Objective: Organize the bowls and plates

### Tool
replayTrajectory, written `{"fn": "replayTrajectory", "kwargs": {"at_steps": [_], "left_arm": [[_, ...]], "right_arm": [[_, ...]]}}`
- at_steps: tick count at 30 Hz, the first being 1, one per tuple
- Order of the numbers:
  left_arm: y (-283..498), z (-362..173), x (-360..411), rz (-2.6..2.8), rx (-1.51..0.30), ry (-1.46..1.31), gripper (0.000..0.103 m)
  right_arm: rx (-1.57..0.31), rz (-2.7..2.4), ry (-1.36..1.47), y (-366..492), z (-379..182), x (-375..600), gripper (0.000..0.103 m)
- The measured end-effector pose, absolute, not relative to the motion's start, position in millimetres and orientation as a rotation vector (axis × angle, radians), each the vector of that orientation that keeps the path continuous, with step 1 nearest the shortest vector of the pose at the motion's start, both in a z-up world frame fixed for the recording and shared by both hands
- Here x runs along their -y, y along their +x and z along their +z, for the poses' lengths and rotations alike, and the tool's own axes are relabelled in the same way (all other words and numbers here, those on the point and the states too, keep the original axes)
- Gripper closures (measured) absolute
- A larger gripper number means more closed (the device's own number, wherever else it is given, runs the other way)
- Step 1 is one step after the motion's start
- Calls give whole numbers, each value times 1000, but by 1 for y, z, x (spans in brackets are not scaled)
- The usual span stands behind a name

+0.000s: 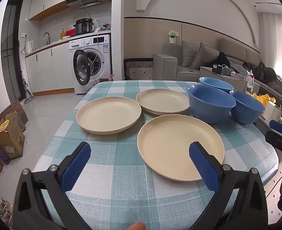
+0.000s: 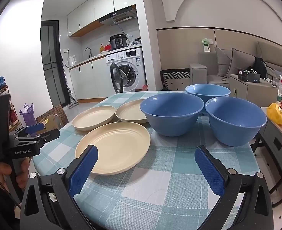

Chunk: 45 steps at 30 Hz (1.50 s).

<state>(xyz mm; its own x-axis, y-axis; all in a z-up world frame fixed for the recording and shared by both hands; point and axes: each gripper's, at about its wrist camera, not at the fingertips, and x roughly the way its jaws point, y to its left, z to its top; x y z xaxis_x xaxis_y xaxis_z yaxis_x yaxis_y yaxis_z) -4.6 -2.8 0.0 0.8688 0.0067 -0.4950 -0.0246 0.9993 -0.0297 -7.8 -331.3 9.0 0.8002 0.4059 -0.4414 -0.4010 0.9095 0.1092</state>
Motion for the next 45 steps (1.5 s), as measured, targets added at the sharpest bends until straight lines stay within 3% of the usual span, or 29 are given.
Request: {"fn": "replayTrajectory", "kwargs": {"at_steps": [45], "left_arm": [[-2,3,-2,25,-518,-40,0]], "right_arm": [[-470,438,0,-10,11,329,0]]}}
